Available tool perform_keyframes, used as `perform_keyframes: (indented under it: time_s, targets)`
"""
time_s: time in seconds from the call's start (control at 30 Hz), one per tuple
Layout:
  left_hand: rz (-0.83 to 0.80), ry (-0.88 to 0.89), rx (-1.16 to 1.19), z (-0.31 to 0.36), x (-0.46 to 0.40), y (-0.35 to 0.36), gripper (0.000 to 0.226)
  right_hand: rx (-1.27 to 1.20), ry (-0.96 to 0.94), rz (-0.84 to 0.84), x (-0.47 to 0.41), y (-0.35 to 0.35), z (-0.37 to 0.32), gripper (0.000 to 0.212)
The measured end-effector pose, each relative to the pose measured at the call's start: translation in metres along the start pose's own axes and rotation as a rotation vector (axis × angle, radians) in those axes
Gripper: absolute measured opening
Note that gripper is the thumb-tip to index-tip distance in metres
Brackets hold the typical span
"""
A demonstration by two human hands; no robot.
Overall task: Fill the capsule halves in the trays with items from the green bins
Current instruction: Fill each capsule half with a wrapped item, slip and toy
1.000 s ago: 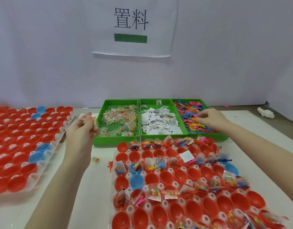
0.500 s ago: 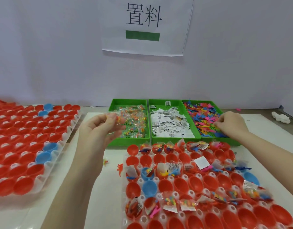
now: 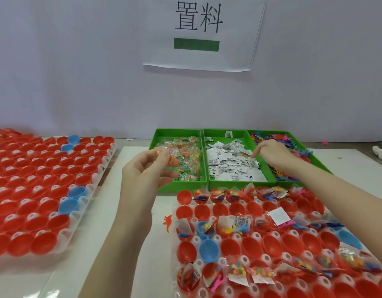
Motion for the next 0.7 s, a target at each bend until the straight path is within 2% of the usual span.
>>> perform_keyframes:
  time_s: [0.13, 0.23, 0.3, 0.4, 0.5, 0.7]
  targets:
    - [-0.005, 0.003, -0.027, -0.001, 0.002, 0.002, 0.009, 0.549, -0.116, -0.045, 0.000, 0.013, -0.008, 0.026]
    - [-0.011, 0.018, -0.048, -0.001, 0.003, 0.004, 0.008, 0.756, -0.137, -0.043, -0.002, 0.019, -0.005, 0.020]
    - [-0.019, 0.024, -0.058, -0.001, 0.004, 0.005, 0.008, 0.770, -0.130, -0.045, -0.004, 0.022, -0.003, 0.026]
    - [-0.029, 0.020, -0.067, -0.001, 0.005, 0.006, 0.007, 0.702, -0.125, -0.036, -0.006, 0.020, -0.002, 0.017]
    - [-0.037, 0.009, -0.073, -0.002, 0.006, 0.008, 0.007, 0.594, -0.116, 0.057, -0.003, 0.015, -0.001, 0.014]
    - [-0.065, -0.014, -0.065, -0.002, 0.009, 0.013, 0.008, 0.644, -0.193, 0.221, 0.001, 0.009, 0.004, 0.023]
Point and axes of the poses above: each hand's wrist, its own x-axis away from the middle knuckle, its own y-axis out of the palm, z = x × y, the point moved 3 cm from there along -x, towards the middle knuckle, and after that the axes turned 2 degrees about -y, right-handed, at the moved point
